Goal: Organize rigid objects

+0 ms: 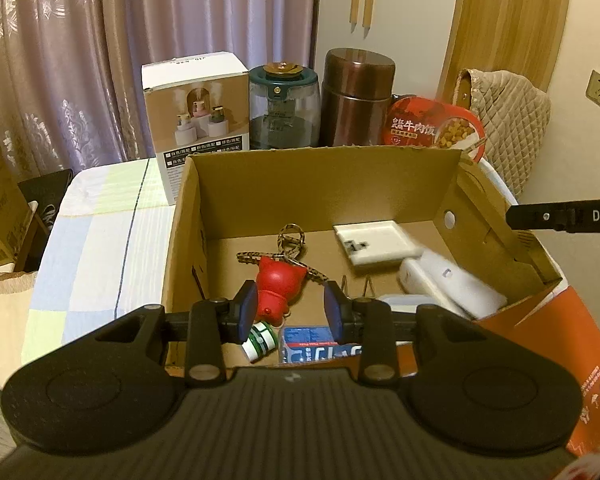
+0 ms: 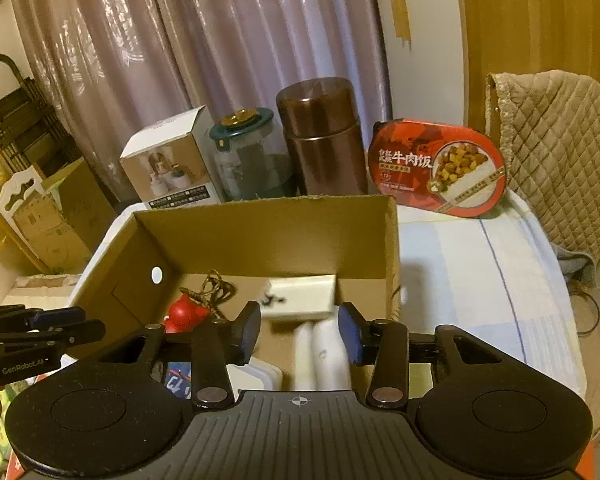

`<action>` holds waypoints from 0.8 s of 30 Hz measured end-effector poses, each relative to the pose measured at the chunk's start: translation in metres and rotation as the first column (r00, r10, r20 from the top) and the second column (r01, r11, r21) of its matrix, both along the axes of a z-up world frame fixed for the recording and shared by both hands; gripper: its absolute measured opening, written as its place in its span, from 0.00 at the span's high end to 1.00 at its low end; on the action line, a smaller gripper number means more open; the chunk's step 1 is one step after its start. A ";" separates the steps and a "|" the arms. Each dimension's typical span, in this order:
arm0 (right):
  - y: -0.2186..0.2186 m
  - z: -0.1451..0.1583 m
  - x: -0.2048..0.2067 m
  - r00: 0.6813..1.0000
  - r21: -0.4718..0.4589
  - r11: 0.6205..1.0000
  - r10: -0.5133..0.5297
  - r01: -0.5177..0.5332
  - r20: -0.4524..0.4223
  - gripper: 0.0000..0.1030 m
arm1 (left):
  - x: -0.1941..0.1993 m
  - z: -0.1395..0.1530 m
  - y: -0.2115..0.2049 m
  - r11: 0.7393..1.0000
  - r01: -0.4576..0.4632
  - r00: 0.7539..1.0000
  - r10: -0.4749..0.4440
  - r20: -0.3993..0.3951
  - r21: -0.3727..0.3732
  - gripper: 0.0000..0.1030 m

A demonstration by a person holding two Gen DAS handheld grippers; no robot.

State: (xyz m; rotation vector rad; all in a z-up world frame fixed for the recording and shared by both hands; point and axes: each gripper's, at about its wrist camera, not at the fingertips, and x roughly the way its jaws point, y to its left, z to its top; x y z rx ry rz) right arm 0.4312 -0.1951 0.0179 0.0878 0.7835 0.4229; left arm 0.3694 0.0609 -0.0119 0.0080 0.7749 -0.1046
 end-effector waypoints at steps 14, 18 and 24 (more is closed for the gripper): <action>-0.029 0.010 -0.060 0.998 0.051 0.997 -0.050 0.051 -0.024 0.36 | -0.057 0.032 -0.013 0.998 -0.022 0.996 0.027 0.080 -0.062 0.22; -0.033 0.014 -0.082 0.998 0.034 0.998 -0.043 0.044 -0.037 0.23 | -0.082 0.042 -0.019 0.997 -0.019 0.994 0.026 0.108 -0.069 0.13; -0.037 0.021 -0.126 1.000 -0.024 0.999 -0.029 0.029 -0.007 0.12 | -0.125 0.052 -0.028 0.995 -0.014 0.989 0.029 0.146 -0.101 0.07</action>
